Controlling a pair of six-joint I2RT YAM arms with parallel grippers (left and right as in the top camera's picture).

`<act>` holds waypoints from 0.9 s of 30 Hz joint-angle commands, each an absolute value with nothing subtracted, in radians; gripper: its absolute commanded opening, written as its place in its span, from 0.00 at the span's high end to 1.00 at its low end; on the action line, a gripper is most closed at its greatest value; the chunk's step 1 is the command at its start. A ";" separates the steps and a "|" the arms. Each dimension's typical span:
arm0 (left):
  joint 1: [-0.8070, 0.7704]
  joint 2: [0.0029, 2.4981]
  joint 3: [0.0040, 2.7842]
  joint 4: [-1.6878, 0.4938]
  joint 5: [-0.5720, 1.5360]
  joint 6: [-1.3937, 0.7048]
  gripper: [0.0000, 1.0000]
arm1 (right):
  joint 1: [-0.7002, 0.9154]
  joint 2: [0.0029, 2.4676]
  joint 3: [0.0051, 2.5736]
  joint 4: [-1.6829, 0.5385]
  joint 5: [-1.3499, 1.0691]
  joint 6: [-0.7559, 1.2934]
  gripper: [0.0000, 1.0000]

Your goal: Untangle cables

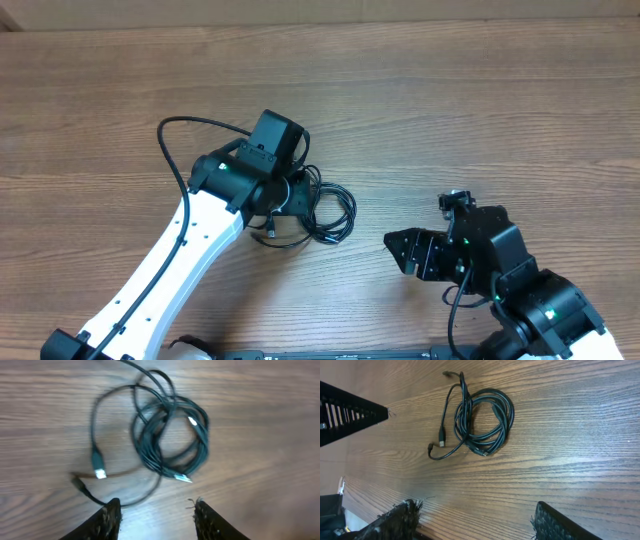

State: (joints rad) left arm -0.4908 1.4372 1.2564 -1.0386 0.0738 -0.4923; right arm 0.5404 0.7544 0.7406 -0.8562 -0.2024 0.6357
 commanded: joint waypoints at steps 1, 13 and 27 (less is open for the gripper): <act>-0.492 1.481 1.211 -0.997 -0.049 -0.543 0.50 | 0.545 0.787 0.753 -0.844 -0.199 0.640 0.28; -0.492 1.752 1.187 -0.889 0.052 -0.616 0.55 | 0.545 0.892 0.753 -0.802 -0.214 0.659 0.30; -0.492 1.937 1.187 -0.796 0.106 -0.659 0.72 | 0.545 0.892 0.753 -0.747 -0.229 0.700 0.31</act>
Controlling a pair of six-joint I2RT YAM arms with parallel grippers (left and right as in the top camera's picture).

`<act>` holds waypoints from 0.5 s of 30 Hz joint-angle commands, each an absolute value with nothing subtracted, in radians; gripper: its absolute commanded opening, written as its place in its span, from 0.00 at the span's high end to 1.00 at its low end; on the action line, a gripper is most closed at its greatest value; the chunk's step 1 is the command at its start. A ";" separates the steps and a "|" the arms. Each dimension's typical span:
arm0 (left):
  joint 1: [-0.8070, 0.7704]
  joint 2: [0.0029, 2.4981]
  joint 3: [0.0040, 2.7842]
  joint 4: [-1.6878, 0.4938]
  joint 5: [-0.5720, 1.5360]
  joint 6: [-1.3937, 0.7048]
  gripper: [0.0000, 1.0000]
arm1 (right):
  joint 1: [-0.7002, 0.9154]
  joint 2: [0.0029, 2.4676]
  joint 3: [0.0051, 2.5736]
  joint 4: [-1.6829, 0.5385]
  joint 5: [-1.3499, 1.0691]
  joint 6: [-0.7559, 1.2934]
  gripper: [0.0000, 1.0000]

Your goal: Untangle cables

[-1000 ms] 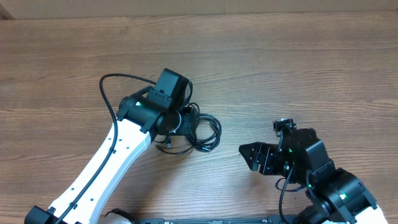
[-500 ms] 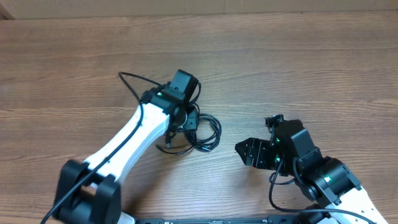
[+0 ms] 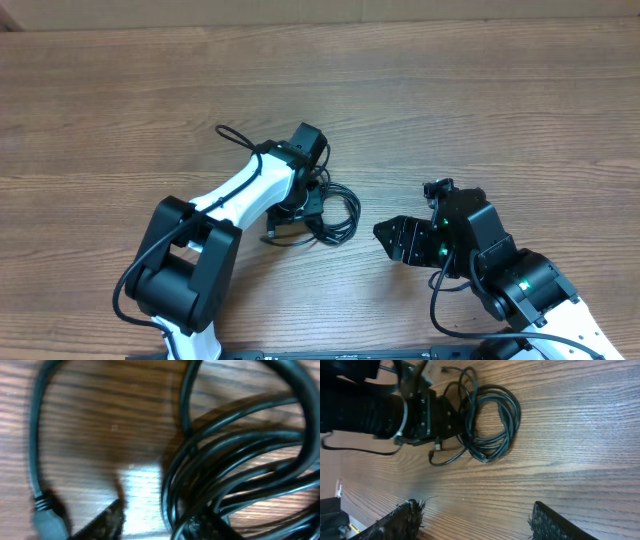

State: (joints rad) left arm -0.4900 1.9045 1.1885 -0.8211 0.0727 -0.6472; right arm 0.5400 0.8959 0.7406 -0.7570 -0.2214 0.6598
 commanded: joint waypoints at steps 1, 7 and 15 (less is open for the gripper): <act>-0.492 1.937 1.187 -0.788 0.114 -0.659 0.91 | 0.545 0.892 0.753 -0.745 -0.230 0.715 0.30; -0.478 1.929 1.202 -0.815 0.131 -0.658 0.96 | 0.545 0.892 0.753 -0.726 -0.311 0.741 0.29; -0.405 1.807 1.354 -1.056 0.124 -0.651 0.96 | 0.545 0.892 0.753 -0.726 -0.397 0.861 0.27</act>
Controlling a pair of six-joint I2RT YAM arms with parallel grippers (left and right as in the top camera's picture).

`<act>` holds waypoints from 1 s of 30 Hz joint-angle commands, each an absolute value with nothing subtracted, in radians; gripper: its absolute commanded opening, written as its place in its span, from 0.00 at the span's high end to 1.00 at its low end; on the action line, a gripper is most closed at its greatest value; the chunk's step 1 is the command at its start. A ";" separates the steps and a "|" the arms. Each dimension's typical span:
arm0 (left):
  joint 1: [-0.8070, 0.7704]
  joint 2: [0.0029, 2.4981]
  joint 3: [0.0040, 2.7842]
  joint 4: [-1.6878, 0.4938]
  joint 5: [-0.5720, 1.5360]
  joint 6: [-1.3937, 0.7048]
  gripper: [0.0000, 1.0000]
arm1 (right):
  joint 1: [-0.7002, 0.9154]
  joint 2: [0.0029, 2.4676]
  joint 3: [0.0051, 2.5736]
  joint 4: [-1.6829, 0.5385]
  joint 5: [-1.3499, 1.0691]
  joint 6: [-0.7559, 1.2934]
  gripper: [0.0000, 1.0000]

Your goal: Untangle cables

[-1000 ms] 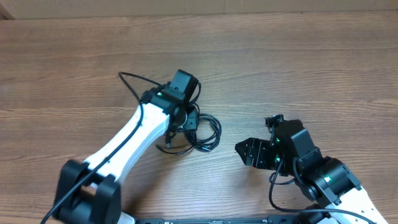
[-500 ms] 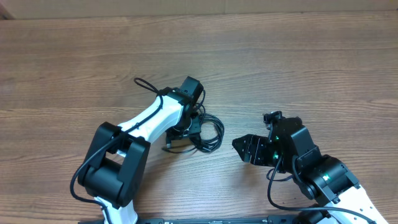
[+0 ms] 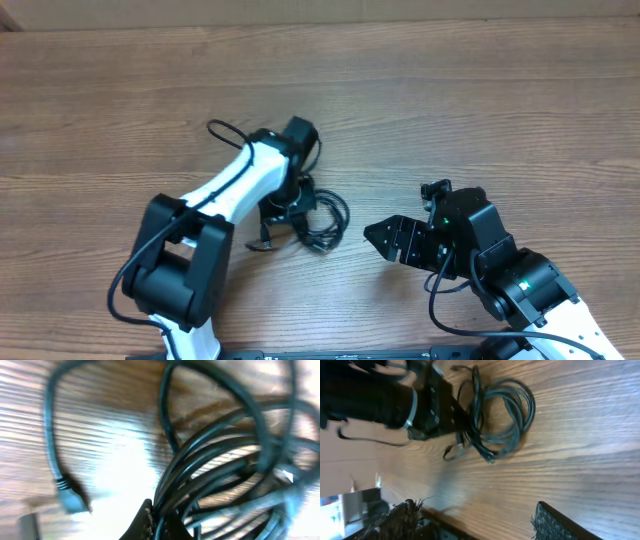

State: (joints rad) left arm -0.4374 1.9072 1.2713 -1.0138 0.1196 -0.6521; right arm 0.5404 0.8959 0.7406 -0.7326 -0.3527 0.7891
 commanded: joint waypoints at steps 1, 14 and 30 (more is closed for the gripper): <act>-0.403 1.779 1.365 -1.069 0.123 -0.651 0.96 | 0.545 0.892 0.753 -0.727 -0.399 0.876 0.27; -0.407 1.367 1.380 -1.097 0.093 -0.673 0.96 | 0.545 0.892 0.753 -0.726 -0.492 0.939 0.48; -0.408 1.283 1.379 -1.099 0.152 -0.703 0.96 | 0.545 0.892 0.753 -0.726 -0.544 0.935 0.96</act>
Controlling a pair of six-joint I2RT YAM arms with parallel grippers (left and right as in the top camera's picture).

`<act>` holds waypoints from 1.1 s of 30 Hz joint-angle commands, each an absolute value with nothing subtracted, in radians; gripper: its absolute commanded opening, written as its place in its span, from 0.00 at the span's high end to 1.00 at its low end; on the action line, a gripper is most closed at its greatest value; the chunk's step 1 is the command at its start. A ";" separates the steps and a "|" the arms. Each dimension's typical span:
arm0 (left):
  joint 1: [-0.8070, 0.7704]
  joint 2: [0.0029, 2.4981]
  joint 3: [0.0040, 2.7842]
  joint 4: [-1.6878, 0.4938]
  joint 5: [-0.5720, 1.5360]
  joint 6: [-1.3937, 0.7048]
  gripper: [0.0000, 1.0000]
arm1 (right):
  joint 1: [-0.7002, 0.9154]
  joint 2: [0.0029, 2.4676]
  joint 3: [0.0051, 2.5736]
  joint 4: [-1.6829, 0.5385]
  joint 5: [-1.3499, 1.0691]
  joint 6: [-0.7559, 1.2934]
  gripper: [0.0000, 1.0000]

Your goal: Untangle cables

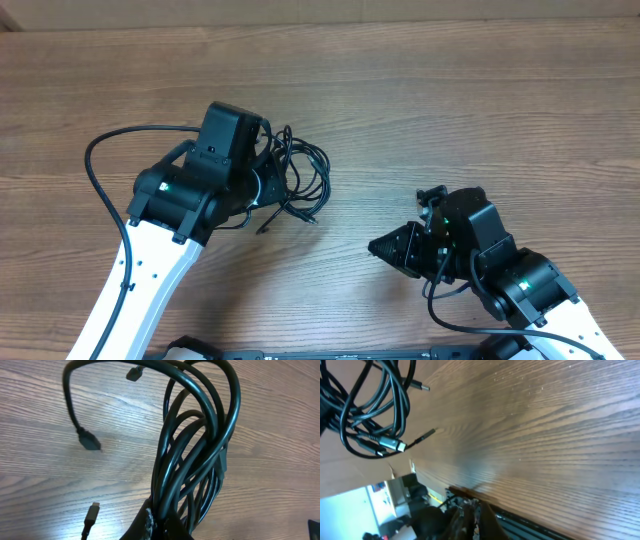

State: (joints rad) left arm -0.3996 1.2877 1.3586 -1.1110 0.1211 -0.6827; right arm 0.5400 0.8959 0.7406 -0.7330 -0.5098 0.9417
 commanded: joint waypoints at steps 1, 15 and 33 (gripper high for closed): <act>-0.408 1.283 1.379 -1.098 0.154 -0.704 0.96 | 0.545 0.892 0.753 -0.726 -0.557 0.936 0.96; -0.408 1.283 1.379 -1.243 -0.037 -0.951 0.96 | 0.620 0.892 0.753 -0.567 -0.621 0.818 0.96; -0.408 1.287 1.376 -1.265 -0.071 -1.308 0.95 | 0.856 1.139 0.753 -0.156 -0.469 0.863 0.65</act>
